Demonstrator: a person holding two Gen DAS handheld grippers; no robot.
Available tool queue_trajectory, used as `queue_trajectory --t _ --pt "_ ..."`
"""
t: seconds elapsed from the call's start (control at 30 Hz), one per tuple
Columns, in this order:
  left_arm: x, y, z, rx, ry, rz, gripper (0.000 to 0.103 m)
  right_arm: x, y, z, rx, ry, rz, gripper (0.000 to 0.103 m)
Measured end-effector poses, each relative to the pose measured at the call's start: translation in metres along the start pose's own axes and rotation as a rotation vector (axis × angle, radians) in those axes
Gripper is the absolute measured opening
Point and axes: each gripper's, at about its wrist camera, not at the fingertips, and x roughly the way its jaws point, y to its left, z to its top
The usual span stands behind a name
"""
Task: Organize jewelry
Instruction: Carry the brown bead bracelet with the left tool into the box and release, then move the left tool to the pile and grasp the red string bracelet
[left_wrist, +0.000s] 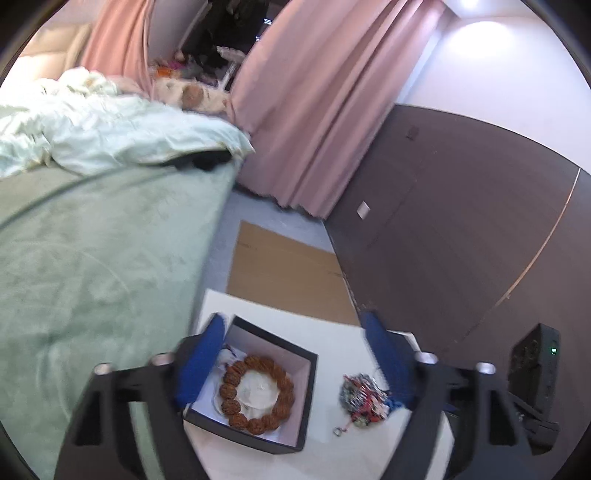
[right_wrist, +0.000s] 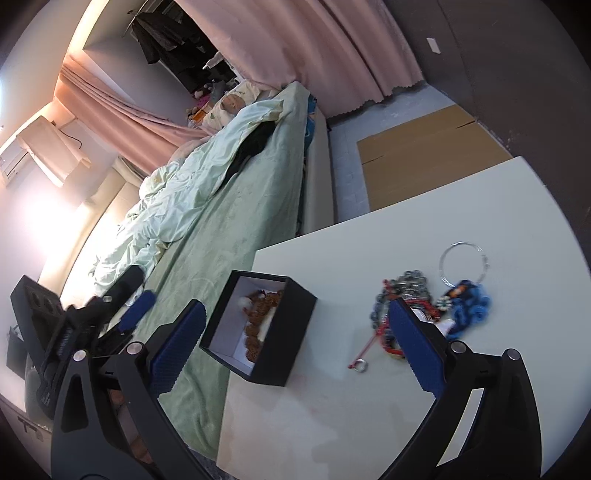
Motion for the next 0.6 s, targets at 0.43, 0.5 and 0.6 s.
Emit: queue_trajectory --t 0.43,0.5,0.6 --pt "0.014 -0.028 -0.022 0.094 0.065 0.035 0.095 -0.04 -0.039 0.002 0.003 -0.033 -0.172 0.098" --pt "0.018 -0.032 -0.025 0.099 0.083 0.036 0.095 -0.04 -0.045 0.001 0.008 -0.015 -0.187 0.098" --pt "0.026 -0.041 -0.034 0.112 0.112 0.026 0.095 -0.04 -0.057 0.0 0.039 0.007 -0.196 0.098"
